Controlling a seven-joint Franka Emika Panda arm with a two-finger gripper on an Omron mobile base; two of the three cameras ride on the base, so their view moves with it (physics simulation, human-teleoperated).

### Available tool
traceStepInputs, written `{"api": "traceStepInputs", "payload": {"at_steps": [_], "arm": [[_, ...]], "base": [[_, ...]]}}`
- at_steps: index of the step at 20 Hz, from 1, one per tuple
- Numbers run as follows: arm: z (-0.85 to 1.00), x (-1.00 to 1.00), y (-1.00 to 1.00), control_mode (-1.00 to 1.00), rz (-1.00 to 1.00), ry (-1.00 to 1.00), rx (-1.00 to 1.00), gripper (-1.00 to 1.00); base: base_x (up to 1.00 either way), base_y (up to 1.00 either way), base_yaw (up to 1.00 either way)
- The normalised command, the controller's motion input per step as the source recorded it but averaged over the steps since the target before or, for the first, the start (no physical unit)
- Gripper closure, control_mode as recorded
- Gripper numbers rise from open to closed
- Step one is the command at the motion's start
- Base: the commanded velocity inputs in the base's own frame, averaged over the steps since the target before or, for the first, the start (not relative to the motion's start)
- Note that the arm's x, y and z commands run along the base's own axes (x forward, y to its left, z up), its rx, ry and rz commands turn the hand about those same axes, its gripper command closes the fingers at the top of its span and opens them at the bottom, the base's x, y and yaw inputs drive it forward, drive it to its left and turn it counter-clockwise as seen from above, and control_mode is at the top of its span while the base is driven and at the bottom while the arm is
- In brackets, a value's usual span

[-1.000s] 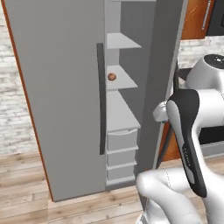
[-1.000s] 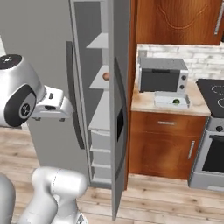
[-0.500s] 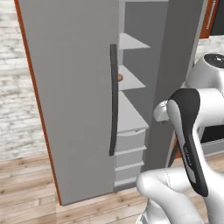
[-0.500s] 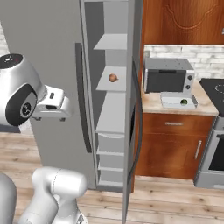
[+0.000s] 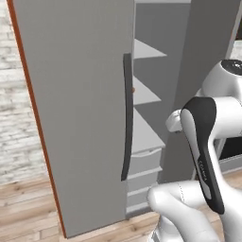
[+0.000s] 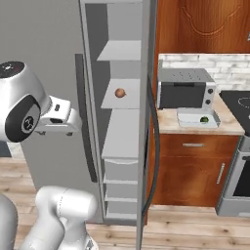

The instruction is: Take the avocado and onion out of the freezer and place them in the tupperware container on the counter. Then put the tupperware containing the vegetables back in the freezer.

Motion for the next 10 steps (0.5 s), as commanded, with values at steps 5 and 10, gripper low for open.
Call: {"api": "traceStepInputs", "payload": {"at_steps": [5, 10], "arm": [[0.0, 0.0, 0.0, 1.0, 0.0, 0.0, 0.0, -1.0], [0.0, 0.0, 0.0, 1.0, 0.0, 0.0, 0.0, -1.0]], "base": [[0.63, 0.26, -0.12], [0.58, 0.07, -0.12]]}}
